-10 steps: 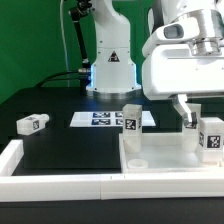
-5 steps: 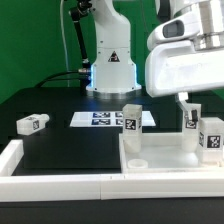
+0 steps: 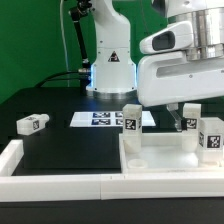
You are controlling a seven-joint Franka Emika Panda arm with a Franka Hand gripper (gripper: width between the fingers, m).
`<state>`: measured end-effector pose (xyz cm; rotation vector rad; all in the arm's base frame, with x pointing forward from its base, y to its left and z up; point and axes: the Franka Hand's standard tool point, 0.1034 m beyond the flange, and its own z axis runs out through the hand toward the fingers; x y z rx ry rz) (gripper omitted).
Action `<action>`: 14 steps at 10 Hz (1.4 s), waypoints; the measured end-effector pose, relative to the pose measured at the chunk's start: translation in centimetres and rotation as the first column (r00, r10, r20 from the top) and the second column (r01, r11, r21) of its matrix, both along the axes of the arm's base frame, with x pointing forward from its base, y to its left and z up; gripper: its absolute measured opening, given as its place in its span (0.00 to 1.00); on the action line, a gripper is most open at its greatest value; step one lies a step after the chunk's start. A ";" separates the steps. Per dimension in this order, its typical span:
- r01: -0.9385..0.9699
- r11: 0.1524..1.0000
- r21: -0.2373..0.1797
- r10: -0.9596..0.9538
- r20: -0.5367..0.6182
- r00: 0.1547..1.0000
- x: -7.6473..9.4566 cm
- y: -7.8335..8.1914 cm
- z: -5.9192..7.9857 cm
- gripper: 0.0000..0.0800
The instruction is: Assemble square table
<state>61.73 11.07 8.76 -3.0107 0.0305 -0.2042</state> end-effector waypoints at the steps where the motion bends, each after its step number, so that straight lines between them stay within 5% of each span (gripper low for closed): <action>1: 0.001 1.000 0.000 -0.001 -0.001 1.000 0.0 -0.1 0.0 0.81; 7: 0.020 1.000 0.001 -0.020 -0.044 0.999 1.2 -1.1 -0.5 0.78; 9: 0.052 0.999 0.004 -0.052 -0.048 0.998 1.2 -1.1 -0.5 0.36; 14: 0.368 0.929 0.027 -0.364 -0.095 0.926 1.2 -0.9 -0.6 0.36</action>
Offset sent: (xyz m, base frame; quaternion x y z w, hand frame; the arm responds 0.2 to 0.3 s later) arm 0.0221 -0.0111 0.0001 -0.0029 -0.0404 0.0146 0.9991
